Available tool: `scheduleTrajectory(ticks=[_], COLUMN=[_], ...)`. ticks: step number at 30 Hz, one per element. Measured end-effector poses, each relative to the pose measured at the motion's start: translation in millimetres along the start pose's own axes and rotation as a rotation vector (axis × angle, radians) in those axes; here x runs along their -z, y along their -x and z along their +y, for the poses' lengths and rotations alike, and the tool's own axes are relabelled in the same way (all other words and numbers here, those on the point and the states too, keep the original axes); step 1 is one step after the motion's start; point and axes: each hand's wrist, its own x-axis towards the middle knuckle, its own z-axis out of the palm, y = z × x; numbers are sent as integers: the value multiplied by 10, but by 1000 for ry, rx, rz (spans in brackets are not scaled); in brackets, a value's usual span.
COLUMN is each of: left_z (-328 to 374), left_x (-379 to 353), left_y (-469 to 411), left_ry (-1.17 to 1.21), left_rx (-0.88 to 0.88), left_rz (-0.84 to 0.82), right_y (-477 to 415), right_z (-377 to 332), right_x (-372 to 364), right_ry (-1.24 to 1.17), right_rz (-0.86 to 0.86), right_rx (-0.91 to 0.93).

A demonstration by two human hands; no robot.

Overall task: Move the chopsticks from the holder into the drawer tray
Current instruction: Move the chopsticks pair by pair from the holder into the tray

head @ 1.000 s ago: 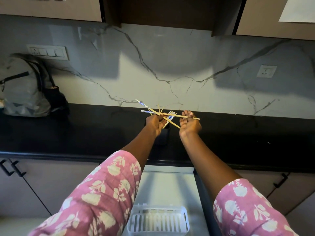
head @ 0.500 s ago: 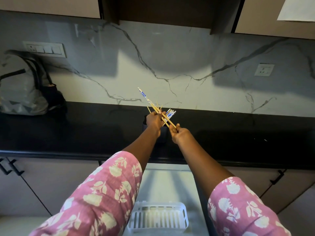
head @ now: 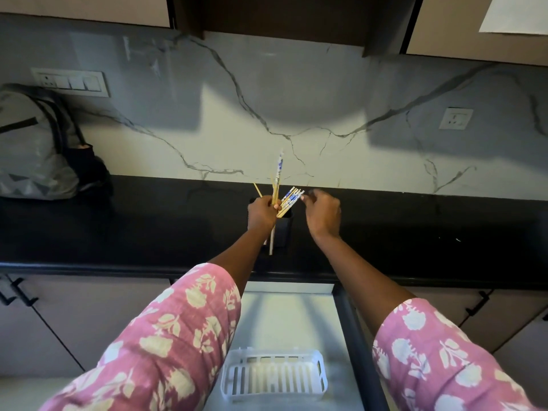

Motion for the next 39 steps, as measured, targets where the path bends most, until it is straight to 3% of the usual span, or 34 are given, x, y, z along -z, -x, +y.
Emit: scheduleTrajectory(ticks=[3,5,7,10,16,25,31,39], left_z=[-72,-90,-122,-173,-428,-1327,-1854,-2154], left_x=[15,15,9,-11,-37,220,479,448], left_y=[58,121,155,200,271,446,360,82], left_ry=[-332,-555,-689,-807,-948,-865,-890,-981], left_rx=[-89,-146,-203,-260,-285,-185,-114,23], left_rz=[-128,-192,-226,-270,-375,-535,-438,-384], right_y=[-111,-147,-116,-18,342,1093,1723,2156], right_z=[124,153,160,218,307,989,1597,1901], right_x=[-18,-36,-18,-109,-274,-722,-969,-1180], right_ry=[402,595,736,847,752,633,553,535], right_rz=[227,162,-71,-376,-529,-783,-917,-1031], right_rx=[718,925,962,870,624,268,191,93])
